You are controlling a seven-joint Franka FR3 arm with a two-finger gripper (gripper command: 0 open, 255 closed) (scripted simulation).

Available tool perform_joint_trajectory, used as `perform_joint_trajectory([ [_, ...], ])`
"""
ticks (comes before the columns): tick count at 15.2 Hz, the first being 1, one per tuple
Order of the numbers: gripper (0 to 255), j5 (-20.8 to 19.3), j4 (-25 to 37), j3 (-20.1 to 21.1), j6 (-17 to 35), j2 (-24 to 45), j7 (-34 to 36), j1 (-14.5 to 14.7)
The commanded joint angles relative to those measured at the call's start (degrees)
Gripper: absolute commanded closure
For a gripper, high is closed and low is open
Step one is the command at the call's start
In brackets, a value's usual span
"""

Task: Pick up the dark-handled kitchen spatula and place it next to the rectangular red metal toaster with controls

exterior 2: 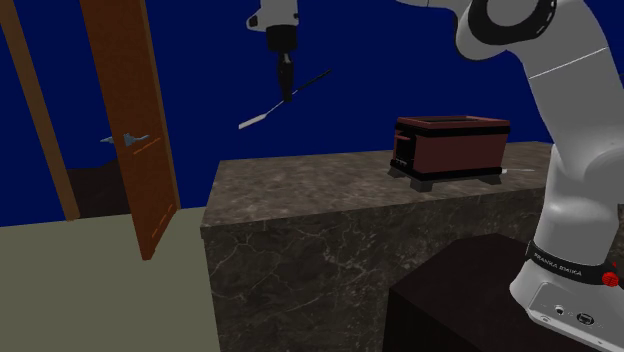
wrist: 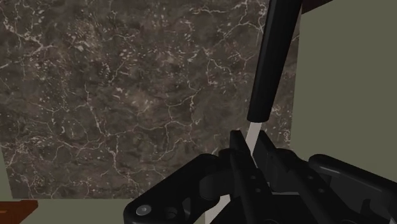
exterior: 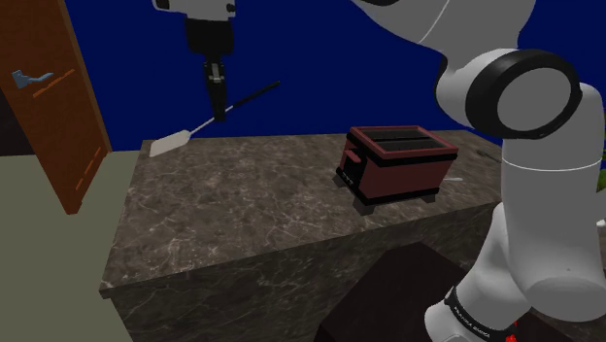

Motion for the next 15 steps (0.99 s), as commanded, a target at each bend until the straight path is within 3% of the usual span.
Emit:
perform_joint_trajectory([
  [1, 255, -0.4, 4.2, 0.0, -2.7, 1.6, 0.0, 0.6],
  [2, 255, -0.5, 5.3, -0.1, -3.3, 2.0, -0.1, 0.8],
  [7, 255, 2.1, -12.1, -1.0, 3.1, -9.4, -5.4, -5.8],
  [15, 255, 4.3, -27.0, -4.7, 7.9, -20.3, -15.4, -13.2],
])
